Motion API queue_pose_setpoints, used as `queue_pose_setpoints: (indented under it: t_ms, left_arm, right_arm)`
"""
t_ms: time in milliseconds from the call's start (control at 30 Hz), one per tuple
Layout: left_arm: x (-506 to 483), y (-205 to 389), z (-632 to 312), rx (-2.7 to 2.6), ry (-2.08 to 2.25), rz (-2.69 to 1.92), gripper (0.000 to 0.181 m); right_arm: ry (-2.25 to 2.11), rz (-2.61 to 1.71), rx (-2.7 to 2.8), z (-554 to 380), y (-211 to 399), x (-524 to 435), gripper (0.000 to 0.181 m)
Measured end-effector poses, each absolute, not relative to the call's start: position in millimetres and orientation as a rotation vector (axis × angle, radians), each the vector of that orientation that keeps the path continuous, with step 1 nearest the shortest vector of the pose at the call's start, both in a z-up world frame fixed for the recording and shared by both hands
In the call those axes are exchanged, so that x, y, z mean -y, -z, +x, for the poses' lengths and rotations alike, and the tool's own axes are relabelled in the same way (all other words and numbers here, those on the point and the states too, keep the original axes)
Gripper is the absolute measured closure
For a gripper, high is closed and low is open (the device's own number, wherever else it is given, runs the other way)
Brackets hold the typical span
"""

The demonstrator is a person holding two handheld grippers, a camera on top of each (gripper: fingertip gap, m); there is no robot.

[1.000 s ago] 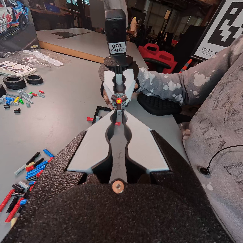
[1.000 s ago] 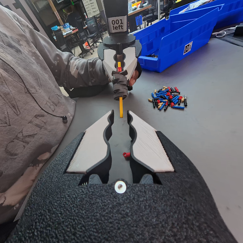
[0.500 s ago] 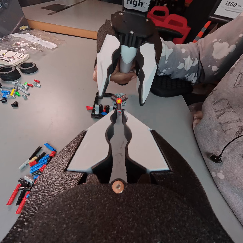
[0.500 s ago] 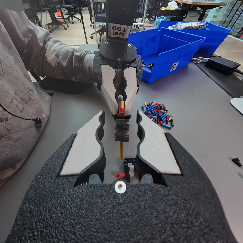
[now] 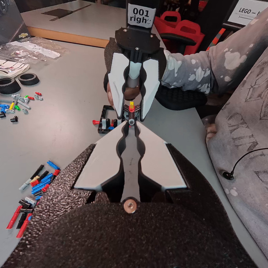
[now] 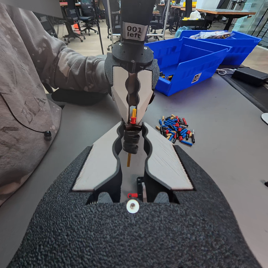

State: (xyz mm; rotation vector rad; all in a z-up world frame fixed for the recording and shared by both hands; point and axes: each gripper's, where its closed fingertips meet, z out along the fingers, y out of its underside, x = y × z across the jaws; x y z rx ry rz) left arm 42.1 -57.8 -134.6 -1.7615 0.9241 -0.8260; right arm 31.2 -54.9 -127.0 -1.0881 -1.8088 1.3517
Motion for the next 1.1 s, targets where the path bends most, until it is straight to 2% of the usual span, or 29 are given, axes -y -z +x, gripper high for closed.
queue_pose_setpoints:
  t_ms: [400,633,1100]
  left_arm:
    - [51,115,38,-0.824,0.853,-1.697,0.175]
    - [40,102,4,-0.735,0.766,-1.693,0.175]
    - [27,117,-5,-0.653,0.72,-1.724,0.175]
  right_arm:
    - [-1.424,-1.078,1.745,33,113,46,0.158]
    - [-1.39,-1.106,1.601,54,93,10,0.158]
    - [-1.195,-1.17,1.741,42,125,16,0.157]
